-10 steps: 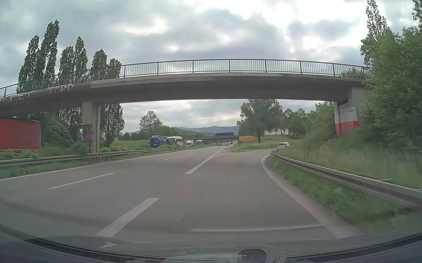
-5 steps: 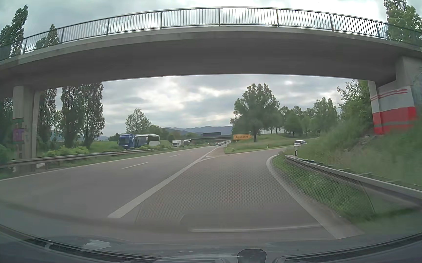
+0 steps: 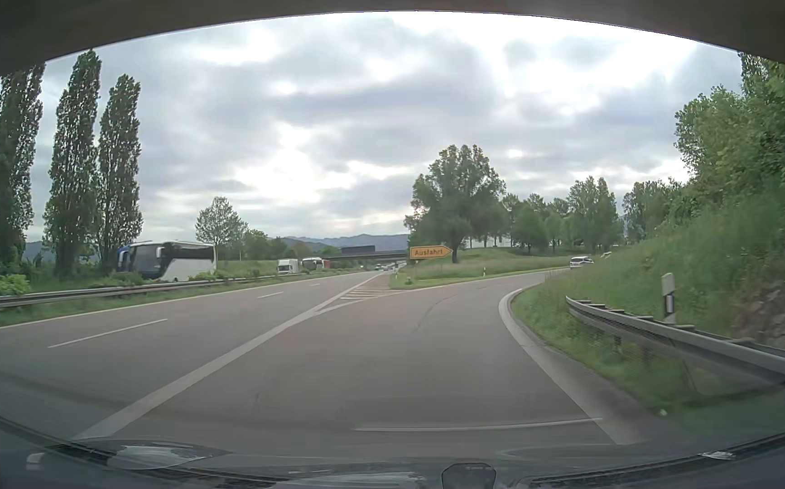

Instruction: Follow the waypoints while adhering to traffic rules and regulations

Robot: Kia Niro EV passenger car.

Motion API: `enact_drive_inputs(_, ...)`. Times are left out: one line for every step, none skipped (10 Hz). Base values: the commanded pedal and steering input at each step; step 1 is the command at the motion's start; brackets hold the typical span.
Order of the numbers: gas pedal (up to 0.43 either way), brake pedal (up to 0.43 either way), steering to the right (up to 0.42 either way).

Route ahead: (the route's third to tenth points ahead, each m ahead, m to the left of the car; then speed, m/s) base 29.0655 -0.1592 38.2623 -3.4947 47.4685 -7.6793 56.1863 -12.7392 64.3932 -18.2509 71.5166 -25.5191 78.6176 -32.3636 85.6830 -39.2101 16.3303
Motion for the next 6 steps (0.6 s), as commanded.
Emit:
enact_drive_inputs(0.000, 0.037, 0.027)
enact_drive_inputs(0.000, 0.030, 0.028)
enact_drive_inputs(0.000, 0.024, 0.032)
enact_drive_inputs(0.000, 0.024, 0.035)
enact_drive_inputs(0.000, 0.024, 0.035)
enact_drive_inputs(0.000, 0.018, 0.036)
